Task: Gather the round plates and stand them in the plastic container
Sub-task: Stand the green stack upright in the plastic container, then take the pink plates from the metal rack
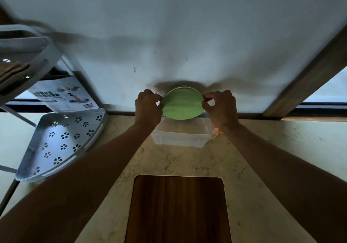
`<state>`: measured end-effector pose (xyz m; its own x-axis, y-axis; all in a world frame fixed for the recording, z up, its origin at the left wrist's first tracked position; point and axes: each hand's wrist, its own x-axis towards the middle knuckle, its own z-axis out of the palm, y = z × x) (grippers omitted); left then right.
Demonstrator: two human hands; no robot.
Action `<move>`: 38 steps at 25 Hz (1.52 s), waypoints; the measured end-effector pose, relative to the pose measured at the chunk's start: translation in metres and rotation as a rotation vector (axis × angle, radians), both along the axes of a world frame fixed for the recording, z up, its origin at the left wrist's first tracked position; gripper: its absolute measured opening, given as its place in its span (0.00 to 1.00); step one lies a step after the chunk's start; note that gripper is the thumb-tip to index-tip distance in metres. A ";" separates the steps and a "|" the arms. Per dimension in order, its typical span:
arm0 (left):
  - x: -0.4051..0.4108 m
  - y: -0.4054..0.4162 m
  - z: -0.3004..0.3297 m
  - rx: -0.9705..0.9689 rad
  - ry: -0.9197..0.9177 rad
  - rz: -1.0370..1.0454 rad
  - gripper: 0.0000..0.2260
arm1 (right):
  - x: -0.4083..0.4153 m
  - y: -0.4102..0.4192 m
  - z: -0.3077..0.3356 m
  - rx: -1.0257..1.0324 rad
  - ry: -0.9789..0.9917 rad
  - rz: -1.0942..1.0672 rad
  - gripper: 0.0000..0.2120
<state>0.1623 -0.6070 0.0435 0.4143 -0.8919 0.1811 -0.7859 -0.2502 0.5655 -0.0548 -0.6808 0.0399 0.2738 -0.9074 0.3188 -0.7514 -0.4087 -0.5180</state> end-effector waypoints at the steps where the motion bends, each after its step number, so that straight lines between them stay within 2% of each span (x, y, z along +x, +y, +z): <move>1: 0.001 -0.001 -0.001 0.005 -0.010 -0.003 0.08 | 0.001 0.000 -0.001 -0.025 0.016 -0.002 0.07; 9: 0.007 -0.011 -0.003 0.107 -0.141 -0.022 0.10 | 0.007 -0.002 -0.006 -0.096 0.181 -0.015 0.08; 21: 0.012 -0.016 0.001 0.006 -0.027 0.027 0.06 | 0.010 0.004 0.005 -0.121 0.272 -0.076 0.08; 28: 0.014 0.008 0.019 -0.003 -0.045 -0.012 0.10 | 0.007 0.020 0.025 -0.020 0.197 0.060 0.17; 32: 0.012 0.035 0.043 -0.002 -0.072 -0.038 0.15 | 0.023 0.040 0.052 0.123 0.166 0.179 0.25; 35: 0.018 0.062 0.065 0.028 -0.061 -0.009 0.18 | 0.041 0.064 0.073 0.204 0.050 0.290 0.25; 38: 0.027 0.101 0.091 0.031 -0.058 0.023 0.19 | 0.058 0.092 0.096 0.208 0.019 0.314 0.25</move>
